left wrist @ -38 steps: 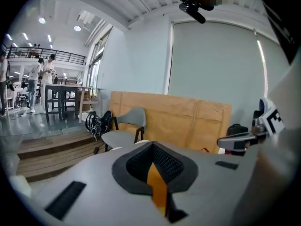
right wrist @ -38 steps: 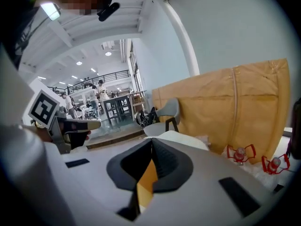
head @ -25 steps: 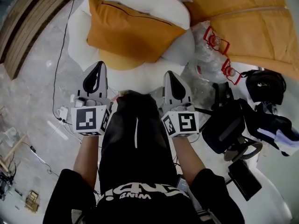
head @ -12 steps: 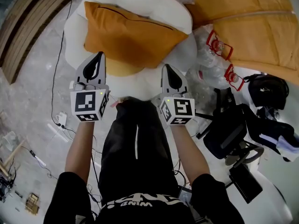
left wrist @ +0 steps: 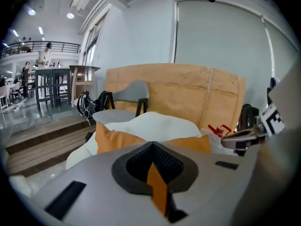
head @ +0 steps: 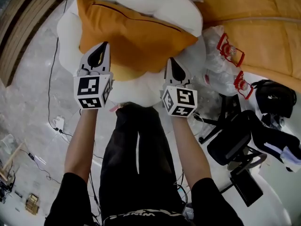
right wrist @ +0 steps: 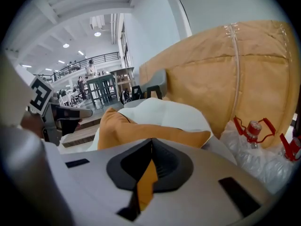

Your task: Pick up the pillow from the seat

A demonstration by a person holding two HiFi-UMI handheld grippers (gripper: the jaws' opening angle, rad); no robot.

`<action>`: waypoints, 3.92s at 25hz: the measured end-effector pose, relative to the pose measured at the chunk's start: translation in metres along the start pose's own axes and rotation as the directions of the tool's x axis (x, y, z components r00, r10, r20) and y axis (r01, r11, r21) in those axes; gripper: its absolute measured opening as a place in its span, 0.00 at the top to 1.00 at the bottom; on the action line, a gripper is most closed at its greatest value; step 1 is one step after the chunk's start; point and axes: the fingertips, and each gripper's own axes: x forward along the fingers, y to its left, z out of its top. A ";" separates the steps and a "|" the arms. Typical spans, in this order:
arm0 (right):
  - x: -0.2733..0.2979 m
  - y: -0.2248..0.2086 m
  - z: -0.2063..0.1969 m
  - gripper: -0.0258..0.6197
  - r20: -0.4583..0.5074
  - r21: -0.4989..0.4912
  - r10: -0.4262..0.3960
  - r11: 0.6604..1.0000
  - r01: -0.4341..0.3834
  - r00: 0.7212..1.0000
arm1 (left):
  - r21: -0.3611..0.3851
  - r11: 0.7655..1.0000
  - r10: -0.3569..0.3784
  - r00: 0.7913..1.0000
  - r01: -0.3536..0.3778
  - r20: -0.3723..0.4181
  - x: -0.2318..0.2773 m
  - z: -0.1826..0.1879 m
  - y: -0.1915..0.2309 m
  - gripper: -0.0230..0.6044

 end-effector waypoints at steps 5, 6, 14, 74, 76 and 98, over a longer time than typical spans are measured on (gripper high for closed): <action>0.023 -0.002 -0.013 0.93 -0.020 0.003 0.017 1.000 -0.017 1.000 | -0.023 0.999 0.035 0.999 -0.035 -0.010 0.024 -0.011 0.017 0.95; 0.025 -0.004 -0.014 0.92 -0.022 0.002 0.020 1.000 -0.020 1.000 | -0.029 0.998 0.054 0.998 -0.054 -0.013 0.027 -0.012 0.024 0.95; 0.047 -0.035 -0.045 0.48 -0.131 0.117 0.013 0.993 0.003 0.991 | -0.078 0.986 0.148 0.989 -0.150 -0.030 0.050 -0.024 0.070 0.68; -0.081 -0.036 0.151 0.88 0.063 0.100 0.048 0.994 -0.055 0.997 | -0.179 0.984 0.015 0.999 -0.005 0.052 -0.097 0.143 0.024 0.91; -0.107 -0.033 0.174 0.88 0.086 0.091 0.054 0.994 -0.061 0.995 | -0.164 0.986 0.017 0.997 -0.005 0.070 -0.122 0.169 0.014 0.91; -0.354 0.031 0.317 0.88 0.309 -0.136 0.254 0.966 -0.222 0.917 | 0.044 0.998 -0.046 0.941 0.034 0.335 -0.388 0.301 -0.082 0.91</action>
